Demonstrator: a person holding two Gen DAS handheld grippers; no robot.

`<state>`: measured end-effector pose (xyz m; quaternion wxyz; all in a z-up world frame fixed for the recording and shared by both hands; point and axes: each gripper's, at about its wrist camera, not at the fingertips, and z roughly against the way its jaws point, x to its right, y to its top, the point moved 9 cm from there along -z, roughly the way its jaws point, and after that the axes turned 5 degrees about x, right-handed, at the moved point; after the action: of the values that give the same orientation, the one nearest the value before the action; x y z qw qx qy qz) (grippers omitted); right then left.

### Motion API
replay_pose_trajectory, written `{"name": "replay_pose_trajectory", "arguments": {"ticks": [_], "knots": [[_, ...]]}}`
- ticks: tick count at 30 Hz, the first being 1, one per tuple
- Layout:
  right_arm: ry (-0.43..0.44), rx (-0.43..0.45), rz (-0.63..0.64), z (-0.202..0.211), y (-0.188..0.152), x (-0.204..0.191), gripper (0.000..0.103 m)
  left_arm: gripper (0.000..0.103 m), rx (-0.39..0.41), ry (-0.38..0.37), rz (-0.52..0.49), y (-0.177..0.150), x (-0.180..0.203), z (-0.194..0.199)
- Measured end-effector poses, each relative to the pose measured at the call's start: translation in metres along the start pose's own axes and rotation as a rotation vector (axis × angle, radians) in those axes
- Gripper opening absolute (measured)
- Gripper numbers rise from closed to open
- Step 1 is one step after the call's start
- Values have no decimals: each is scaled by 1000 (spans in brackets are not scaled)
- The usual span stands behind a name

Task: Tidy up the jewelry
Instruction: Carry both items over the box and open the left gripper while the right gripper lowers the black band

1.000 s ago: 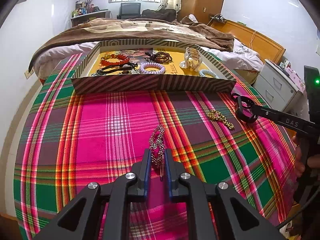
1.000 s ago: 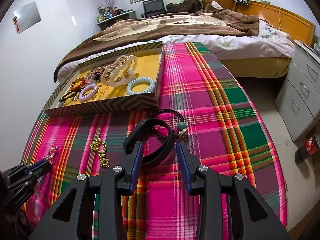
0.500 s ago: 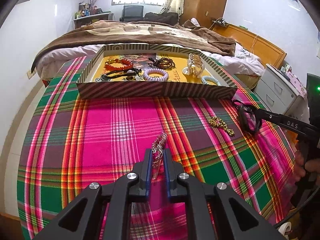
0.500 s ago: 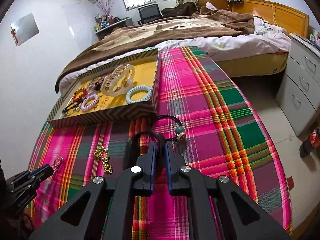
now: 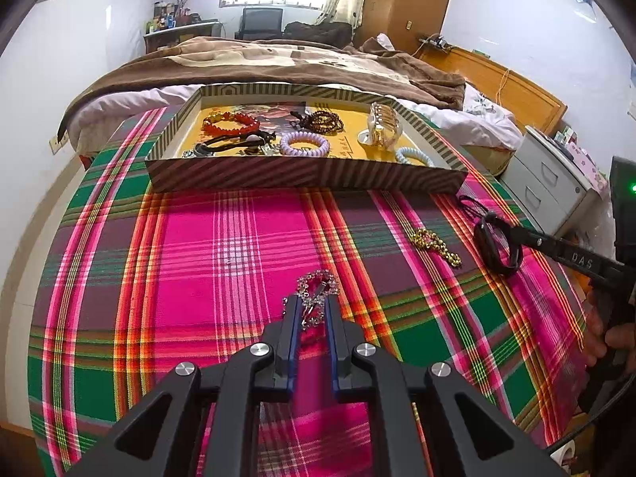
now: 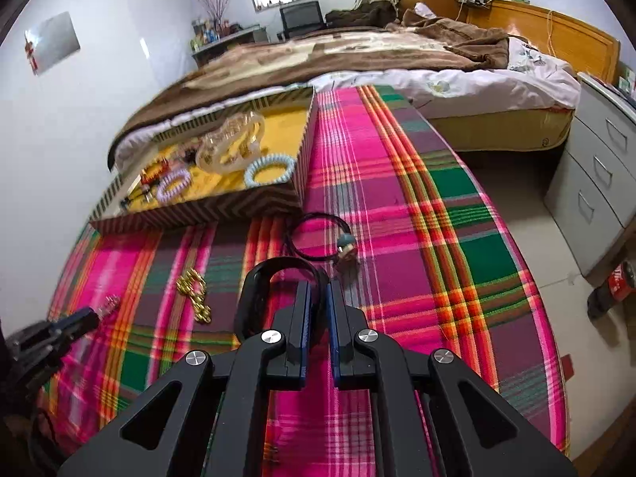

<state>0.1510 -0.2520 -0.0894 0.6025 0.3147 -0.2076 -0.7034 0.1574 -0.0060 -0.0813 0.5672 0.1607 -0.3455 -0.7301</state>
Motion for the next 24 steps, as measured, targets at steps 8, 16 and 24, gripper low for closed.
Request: {"name": "replay_pose_trajectory", "arguments": {"ticks": [8,16,24], "knots": [[-26,-24,51,-6,-7,-1,17,50,-32,9,-22,-7,1,-10],[-47,-14,56,-5,-7,-2,13,35,-26,82,-69,-2,-2,-18],[-13,9,54,2,-4,-4,8,17,-22,88,-58,1,-9,-15]]}}
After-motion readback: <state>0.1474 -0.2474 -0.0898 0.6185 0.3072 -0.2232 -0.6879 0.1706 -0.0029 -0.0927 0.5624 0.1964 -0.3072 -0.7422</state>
